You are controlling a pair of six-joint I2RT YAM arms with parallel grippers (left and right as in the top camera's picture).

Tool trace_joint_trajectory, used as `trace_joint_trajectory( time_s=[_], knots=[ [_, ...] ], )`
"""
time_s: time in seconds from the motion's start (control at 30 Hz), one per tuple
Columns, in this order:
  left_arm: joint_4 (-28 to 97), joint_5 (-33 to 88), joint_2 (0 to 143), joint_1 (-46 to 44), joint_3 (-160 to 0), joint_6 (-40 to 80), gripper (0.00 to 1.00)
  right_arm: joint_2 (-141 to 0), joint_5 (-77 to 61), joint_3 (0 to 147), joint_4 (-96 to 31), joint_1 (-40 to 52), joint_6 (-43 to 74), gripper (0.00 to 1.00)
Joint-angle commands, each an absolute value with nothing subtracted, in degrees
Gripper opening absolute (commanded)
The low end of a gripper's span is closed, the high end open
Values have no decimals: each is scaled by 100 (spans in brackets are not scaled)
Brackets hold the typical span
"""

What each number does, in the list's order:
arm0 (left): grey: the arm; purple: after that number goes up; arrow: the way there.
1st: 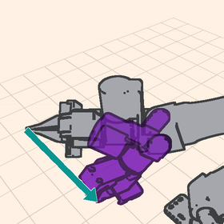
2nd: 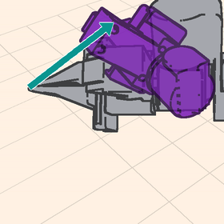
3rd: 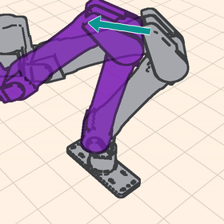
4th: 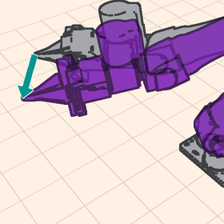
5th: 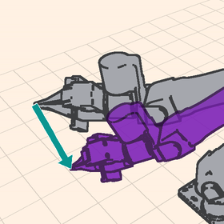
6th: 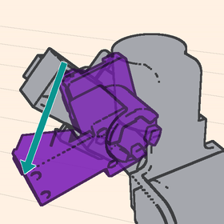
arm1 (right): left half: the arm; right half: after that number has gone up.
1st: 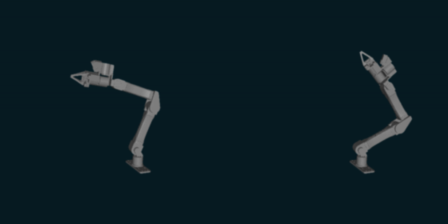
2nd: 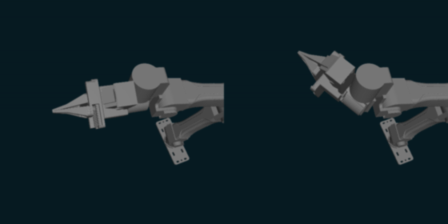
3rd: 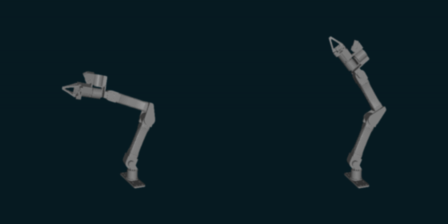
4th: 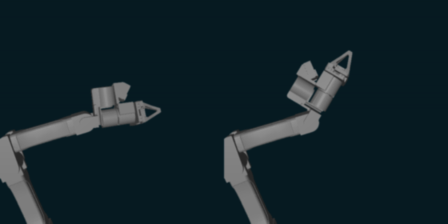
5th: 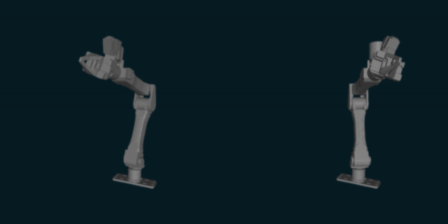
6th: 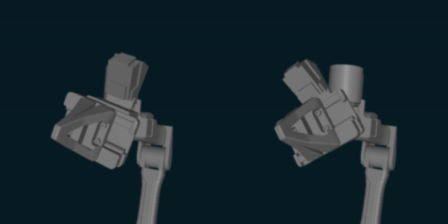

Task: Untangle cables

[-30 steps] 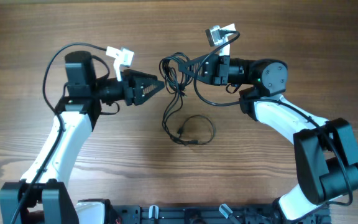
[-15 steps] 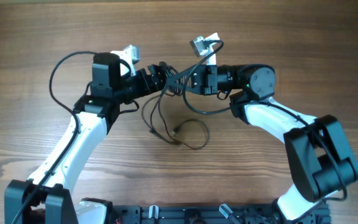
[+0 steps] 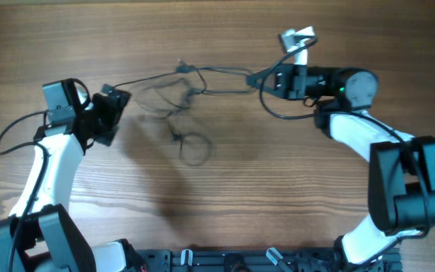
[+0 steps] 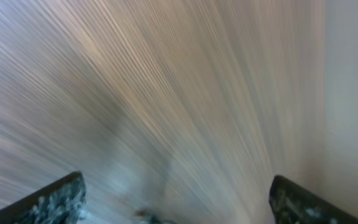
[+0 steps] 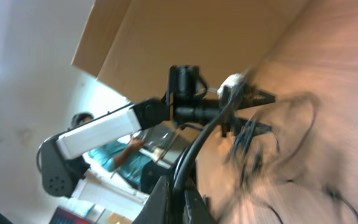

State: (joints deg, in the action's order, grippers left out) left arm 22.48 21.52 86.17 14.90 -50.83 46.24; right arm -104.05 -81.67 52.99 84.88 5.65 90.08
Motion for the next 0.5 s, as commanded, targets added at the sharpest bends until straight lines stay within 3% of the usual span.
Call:
trace_joint_trajectory(
  time_s=[0.0, 0.03, 0.2, 0.23, 0.27, 0.3, 0.33, 0.47],
  knots=[
    [2147, 1625, 8744, 1710, -5002, 4969, 25, -10180, -8396, 5408, 7596, 340, 7881, 8],
    [2038, 1817, 8744, 1640, -5002, 4932, 5, -10180, -8394, 5398, 6969, 384, 7352, 11],
    [1387, 2379, 8744, 947, -5002, 4069, 4, -10180, -7572, 5398, 2926, 506, 4532, 19],
    [1372, 2379, 8744, 757, -5002, 4069, 15, -10180, -7144, 5395, 2161, 508, 4110, 46],
    [1369, 2379, 8744, 561, -5002, 4069, 23, -10180, -6862, 5395, 1750, 508, 3758, 100],
    [1374, 2379, 8744, 320, -5002, 4066, 44, -10180, -6215, 5395, 1256, 493, 3581, 100],
    [1376, 2381, 8744, 183, -5002, 4066, 50, -10180, -5719, 5395, 978, 458, 3629, 100],
    [1389, 2381, 8744, -753, -5002, 3903, 55, -9913, -2491, 5402, -1079, 196, 3892, 100]
  ],
)
